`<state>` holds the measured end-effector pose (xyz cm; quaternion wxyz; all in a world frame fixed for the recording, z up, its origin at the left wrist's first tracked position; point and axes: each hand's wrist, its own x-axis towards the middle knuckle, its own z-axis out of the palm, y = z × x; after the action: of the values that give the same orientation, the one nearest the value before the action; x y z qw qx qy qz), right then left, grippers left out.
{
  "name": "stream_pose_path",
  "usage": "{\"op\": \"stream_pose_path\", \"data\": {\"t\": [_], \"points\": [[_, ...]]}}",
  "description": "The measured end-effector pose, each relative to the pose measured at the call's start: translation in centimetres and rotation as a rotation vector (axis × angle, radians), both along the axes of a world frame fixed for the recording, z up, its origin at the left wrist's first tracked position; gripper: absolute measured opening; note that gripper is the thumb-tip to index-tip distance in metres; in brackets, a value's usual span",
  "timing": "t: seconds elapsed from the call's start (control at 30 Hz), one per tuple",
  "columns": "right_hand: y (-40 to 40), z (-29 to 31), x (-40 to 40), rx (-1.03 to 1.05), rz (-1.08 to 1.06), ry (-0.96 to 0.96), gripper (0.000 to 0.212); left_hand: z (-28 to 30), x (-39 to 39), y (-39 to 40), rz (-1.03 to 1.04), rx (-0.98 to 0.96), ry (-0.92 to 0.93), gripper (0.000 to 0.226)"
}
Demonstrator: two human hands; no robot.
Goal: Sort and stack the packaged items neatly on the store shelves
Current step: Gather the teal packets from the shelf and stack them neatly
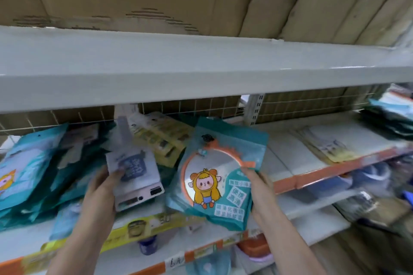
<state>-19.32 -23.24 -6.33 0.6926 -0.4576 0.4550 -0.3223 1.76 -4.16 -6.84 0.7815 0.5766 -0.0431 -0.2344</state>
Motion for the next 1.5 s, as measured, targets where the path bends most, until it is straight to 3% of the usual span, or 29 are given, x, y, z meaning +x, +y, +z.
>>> {"op": "stream_pose_path", "data": {"t": [0.13, 0.3, 0.4, 0.57, 0.7, 0.83, 0.93, 1.03, 1.17, 1.23, 1.5], "points": [[-3.9, -0.6, -4.7, 0.025, 0.014, 0.001, 0.016, -0.2, -4.9, -4.7, -0.004, 0.111, 0.024, 0.028], [-10.0, -1.0, -11.0, 0.059, 0.001, 0.016, 0.022, -1.0, -12.0, -11.0, -0.074, 0.197, 0.026, 0.016], [-13.9, -1.8, -15.1, 0.087, -0.029, 0.004, 0.041, -1.8, -15.6, -15.3, -0.118, 0.225, -0.020, 0.013], [-19.9, -2.2, -22.3, 0.090, -0.070, 0.042, 0.029, -2.8, -20.4, -23.1, -0.220, 0.339, -0.138, 0.012], [-23.8, -1.8, -27.0, 0.081, -0.159, 0.023, 0.023, -3.7, -21.2, -29.1, -0.283, 0.430, -0.163, 0.019], [-26.9, -2.3, -30.1, 0.121, -0.244, -0.001, 0.031, -3.6, -20.4, -34.7, -0.392, 0.571, -0.256, 0.023], [-29.1, -2.7, -31.2, 0.136, -0.283, -0.013, 0.026, -4.4, -19.5, -38.2, -0.385, 0.677, -0.340, 0.018], [-31.2, -3.1, -31.8, 0.147, -0.311, -0.016, 0.023, -6.5, -18.4, -40.4, -0.396, 0.895, -0.511, 0.015], [-34.1, -3.1, -32.1, 0.137, -0.347, 0.003, 0.026, -8.5, -18.3, -41.8, -0.385, 1.176, -0.753, 0.033], [-35.6, -3.3, -32.2, 0.135, -0.366, 0.010, 0.025, -7.9, -19.1, -42.4, -0.333, 1.209, -0.838, 0.040], [-41.0, -4.4, -32.4, 0.149, -0.478, -0.038, 0.028, -6.9, -20.8, -45.6, -0.365, 1.151, -0.891, 0.048]]}}
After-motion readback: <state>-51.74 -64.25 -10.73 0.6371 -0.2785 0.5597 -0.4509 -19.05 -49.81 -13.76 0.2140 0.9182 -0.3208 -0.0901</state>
